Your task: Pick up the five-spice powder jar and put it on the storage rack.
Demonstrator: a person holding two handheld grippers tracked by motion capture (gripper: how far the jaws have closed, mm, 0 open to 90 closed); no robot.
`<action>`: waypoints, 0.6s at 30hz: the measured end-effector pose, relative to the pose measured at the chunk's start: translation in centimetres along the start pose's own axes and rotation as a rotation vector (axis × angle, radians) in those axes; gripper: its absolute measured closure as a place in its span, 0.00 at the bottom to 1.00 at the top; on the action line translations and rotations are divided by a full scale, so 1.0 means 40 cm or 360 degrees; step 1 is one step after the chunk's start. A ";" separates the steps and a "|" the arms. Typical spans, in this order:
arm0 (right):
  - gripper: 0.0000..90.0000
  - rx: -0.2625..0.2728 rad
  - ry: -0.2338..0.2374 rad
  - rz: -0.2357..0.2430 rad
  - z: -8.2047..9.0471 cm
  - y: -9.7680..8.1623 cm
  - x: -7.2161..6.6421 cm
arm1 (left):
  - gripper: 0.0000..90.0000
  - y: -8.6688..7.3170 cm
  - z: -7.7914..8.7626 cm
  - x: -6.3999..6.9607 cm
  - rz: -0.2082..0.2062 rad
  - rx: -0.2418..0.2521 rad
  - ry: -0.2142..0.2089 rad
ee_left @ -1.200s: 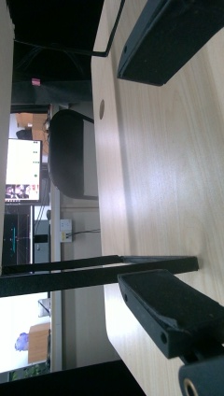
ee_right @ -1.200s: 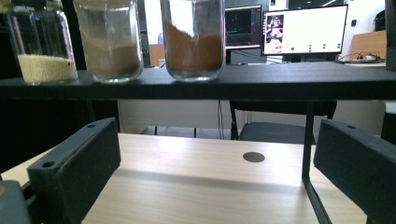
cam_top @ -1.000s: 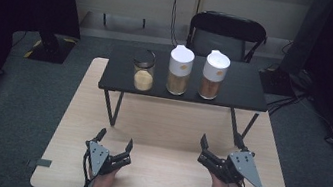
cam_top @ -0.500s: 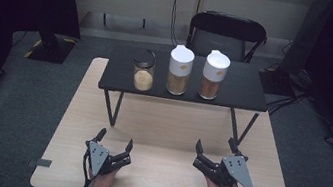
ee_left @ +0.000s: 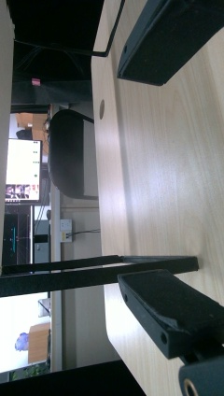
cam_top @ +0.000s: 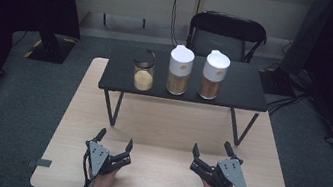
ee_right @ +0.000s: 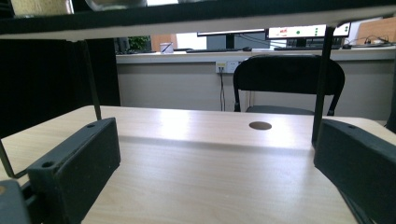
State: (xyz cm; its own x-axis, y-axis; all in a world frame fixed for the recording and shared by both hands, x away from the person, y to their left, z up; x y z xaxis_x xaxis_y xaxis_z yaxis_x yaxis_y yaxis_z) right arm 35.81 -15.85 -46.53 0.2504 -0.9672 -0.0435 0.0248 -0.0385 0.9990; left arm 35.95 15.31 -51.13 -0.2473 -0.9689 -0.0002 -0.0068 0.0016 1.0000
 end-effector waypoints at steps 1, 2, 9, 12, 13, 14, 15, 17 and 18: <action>0.00 -0.0011 -0.0003 0.0000 0.000 -0.011 0.001 | 0.03 0.000 0.000 0.000 0.0001 0.0000 0.0000; 0.00 -0.0016 -0.0012 0.0008 0.000 -0.016 0.001 | 0.03 0.000 0.000 0.000 0.0000 0.0000 0.0000; 0.00 -0.0034 -0.0018 0.0004 0.000 -0.045 0.003 | 0.03 0.000 0.000 0.000 0.0001 0.0001 0.0000; 0.00 -0.0036 -0.0025 -0.0001 0.001 -0.055 0.006 | 0.03 0.000 0.000 0.000 0.0001 0.0001 0.0000; 0.00 -0.0041 -0.0025 -0.0004 0.000 -0.058 0.007 | 0.03 0.000 0.000 0.000 0.0000 0.0000 0.0000; 0.00 -0.0042 -0.0027 -0.0006 0.000 -0.061 0.009 | 0.03 0.000 0.000 0.000 0.0000 0.0000 0.0000; 0.00 -0.0044 -0.0031 -0.0009 0.000 -0.063 0.010 | 0.03 0.000 0.000 0.000 0.0000 0.0000 0.0000; 0.00 -0.0050 -0.0033 -0.0013 -0.001 -0.068 0.013 | 0.03 0.000 0.000 0.000 0.0001 0.0000 0.0000; 0.00 -0.0050 -0.0035 -0.0018 -0.001 -0.072 0.014 | 0.03 0.000 0.000 0.000 0.0001 0.0000 0.0000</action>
State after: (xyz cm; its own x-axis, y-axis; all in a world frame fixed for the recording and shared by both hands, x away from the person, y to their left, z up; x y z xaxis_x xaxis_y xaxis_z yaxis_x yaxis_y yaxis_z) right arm 35.93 -16.27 -49.43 0.2286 -0.9720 -0.0541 0.0582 -0.0418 0.9974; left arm 35.95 15.31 -51.13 -0.2472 -0.9690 0.0003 -0.0069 0.0021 1.0000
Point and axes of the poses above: each handheld gripper's, and its own axes: z roughly backward along the jaws, y roughly out of its top, x roughly to its right, the point moved 5 cm from there along -z, roughly forward along the jaws
